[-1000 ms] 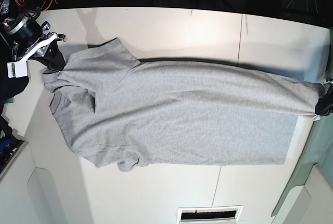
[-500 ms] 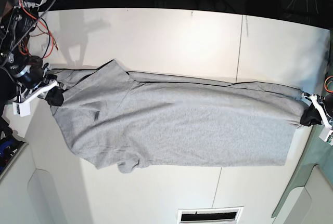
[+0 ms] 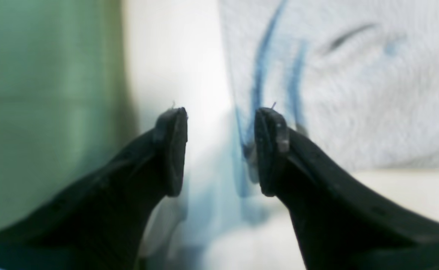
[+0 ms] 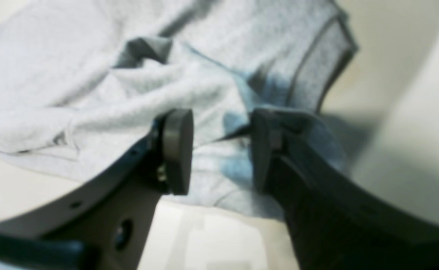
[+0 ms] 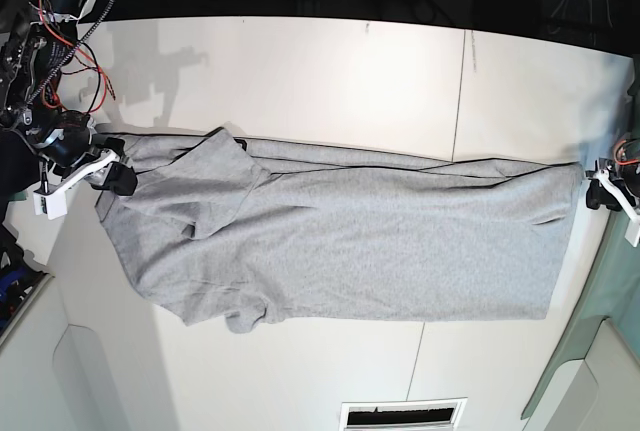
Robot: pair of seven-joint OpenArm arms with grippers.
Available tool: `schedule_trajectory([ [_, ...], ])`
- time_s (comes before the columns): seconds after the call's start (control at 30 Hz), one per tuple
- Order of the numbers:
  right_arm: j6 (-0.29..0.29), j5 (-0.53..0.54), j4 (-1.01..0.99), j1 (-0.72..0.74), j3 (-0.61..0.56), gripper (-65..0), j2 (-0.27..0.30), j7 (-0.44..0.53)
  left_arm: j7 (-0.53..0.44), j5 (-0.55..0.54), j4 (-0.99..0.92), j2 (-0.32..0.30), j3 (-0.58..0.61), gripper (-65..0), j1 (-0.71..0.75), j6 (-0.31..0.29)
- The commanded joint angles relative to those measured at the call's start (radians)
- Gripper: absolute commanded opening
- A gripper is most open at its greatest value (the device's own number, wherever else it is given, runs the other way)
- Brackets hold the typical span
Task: Layout the t-shirt on the table in an organized manner, then fold the t-shirt properly
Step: 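Lower the stretched t-shirt onto the table with both grippers, then pull the t-shirt toward the right gripper and release it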
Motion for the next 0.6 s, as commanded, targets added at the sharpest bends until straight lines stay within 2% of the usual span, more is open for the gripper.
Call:
schedule_trajectory([
  [0.0, 0.001, 0.03, 0.02, 0.019, 0.018, -39.3, 0.014, 0.019, -0.013, -0.023, 0.014, -0.027, -0.019, -33.4, -0.021, 0.0],
  [0.1, 0.001, 0.058, 0.021, 0.02, 0.062, -39.3, 0.014, 0.02, 0.019, -0.03, 0.014, -0.028, -0.06, -33.4, -0.021, -0.016],
  [0.2, 0.001, 0.059, 0.021, 0.02, 0.104, -39.3, 0.014, 0.023, 0.041, -0.105, 0.014, -0.028, -0.07, -33.4, -0.021, -0.062],
  [0.27, -0.001, 0.045, 0.021, 0.02, 0.117, -38.6, 0.014, 0.031, 0.048, -0.139, 0.013, -0.029, -0.07, -33.3, -0.021, -0.068],
  [0.37, -0.018, -0.017, 0.021, 0.019, 0.122, -28.9, 0.014, 0.053, 0.076, -0.188, 0.013, -0.039, -0.07, -33.3, -0.021, -0.072],
  [0.4, -0.023, -0.032, 0.02, 0.019, 0.122, -26.0, 0.014, 0.059, 0.091, -0.208, 0.014, -0.046, -0.07, -33.3, -0.021, -0.085],
  [0.43, -0.032, -0.038, 0.02, 0.019, 0.122, -24.2, 0.015, 0.064, 0.11, -0.23, 0.014, -0.047, -0.07, -33.3, -0.022, -0.126],
  [0.47, -0.042, -0.037, 0.02, 0.019, 0.122, -24.0, 0.017, 0.064, 0.132, -0.239, 0.014, -0.046, -0.069, -33.1, -0.024, -0.155],
  [0.57, -0.042, -0.038, 0.01, 0.02, 0.12, -24.0, 0.017, 0.065, 0.152, -0.219, 0.014, -0.027, -0.069, -32.2, -0.024, -0.162],
])
